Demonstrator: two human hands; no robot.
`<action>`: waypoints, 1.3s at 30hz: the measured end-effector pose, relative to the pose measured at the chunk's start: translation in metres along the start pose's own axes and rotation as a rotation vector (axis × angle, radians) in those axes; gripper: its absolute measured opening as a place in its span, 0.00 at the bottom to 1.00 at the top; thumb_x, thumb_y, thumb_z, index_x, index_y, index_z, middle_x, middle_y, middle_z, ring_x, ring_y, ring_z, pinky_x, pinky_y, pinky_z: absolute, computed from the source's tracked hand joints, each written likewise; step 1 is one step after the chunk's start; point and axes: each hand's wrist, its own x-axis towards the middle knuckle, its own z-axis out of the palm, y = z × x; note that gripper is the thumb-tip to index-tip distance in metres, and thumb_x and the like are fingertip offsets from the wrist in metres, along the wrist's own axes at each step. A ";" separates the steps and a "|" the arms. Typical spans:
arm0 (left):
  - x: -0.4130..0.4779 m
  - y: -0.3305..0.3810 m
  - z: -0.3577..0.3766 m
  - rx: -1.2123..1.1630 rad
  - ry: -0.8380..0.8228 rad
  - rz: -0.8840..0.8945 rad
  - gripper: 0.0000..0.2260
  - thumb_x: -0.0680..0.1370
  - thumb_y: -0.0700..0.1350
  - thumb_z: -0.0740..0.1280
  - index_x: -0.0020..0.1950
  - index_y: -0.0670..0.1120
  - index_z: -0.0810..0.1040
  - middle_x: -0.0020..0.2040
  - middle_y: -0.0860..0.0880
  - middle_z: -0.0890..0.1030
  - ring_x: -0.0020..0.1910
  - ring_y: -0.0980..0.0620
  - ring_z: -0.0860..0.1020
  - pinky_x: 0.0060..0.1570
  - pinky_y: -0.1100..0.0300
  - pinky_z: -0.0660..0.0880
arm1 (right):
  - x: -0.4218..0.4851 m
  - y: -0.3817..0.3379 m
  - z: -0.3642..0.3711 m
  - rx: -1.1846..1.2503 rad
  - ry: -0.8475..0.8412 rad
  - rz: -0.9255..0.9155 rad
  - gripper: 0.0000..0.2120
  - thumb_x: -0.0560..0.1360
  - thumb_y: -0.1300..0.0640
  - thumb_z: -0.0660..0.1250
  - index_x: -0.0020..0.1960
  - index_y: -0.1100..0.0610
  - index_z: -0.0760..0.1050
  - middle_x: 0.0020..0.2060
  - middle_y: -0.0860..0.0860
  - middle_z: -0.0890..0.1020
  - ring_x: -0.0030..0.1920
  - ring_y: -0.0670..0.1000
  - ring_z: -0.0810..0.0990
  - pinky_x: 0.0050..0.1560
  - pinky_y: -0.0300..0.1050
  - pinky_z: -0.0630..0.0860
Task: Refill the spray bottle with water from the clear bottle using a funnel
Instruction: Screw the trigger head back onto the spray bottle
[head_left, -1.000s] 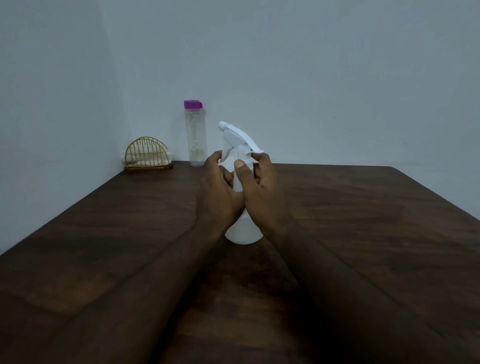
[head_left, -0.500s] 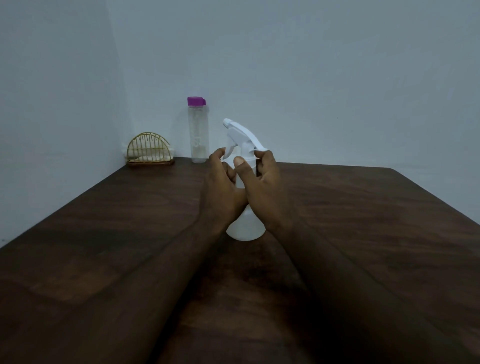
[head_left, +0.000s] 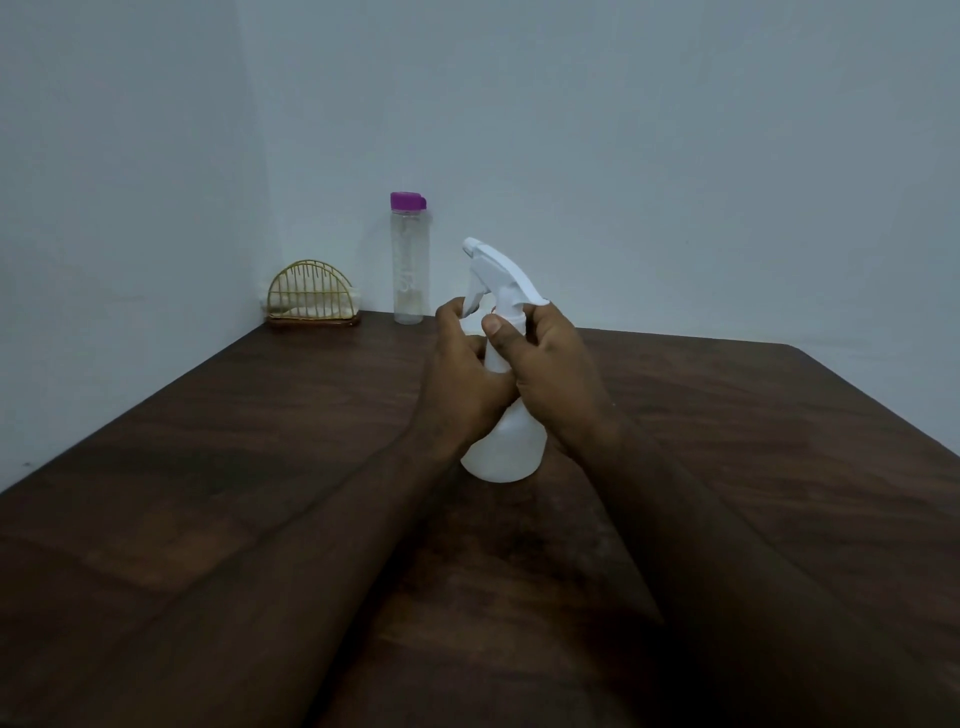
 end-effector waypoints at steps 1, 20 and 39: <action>0.000 0.001 0.000 0.013 0.020 0.004 0.35 0.71 0.46 0.75 0.71 0.43 0.60 0.44 0.59 0.78 0.44 0.60 0.80 0.46 0.56 0.79 | -0.001 0.000 0.002 0.011 0.029 -0.003 0.12 0.79 0.50 0.66 0.59 0.55 0.74 0.49 0.51 0.84 0.50 0.49 0.83 0.54 0.51 0.81; -0.002 0.001 0.000 -0.080 -0.038 -0.058 0.36 0.73 0.47 0.74 0.73 0.45 0.56 0.46 0.53 0.83 0.47 0.57 0.82 0.43 0.60 0.77 | -0.008 0.000 0.006 0.033 0.065 -0.019 0.11 0.80 0.52 0.64 0.60 0.55 0.76 0.50 0.50 0.85 0.51 0.48 0.84 0.58 0.52 0.80; -0.010 0.001 -0.005 -0.114 -0.058 -0.042 0.35 0.73 0.49 0.72 0.74 0.48 0.56 0.48 0.57 0.80 0.50 0.57 0.80 0.52 0.50 0.78 | -0.014 -0.001 0.015 0.044 0.081 -0.024 0.05 0.81 0.52 0.63 0.56 0.49 0.73 0.49 0.49 0.83 0.51 0.47 0.83 0.55 0.47 0.79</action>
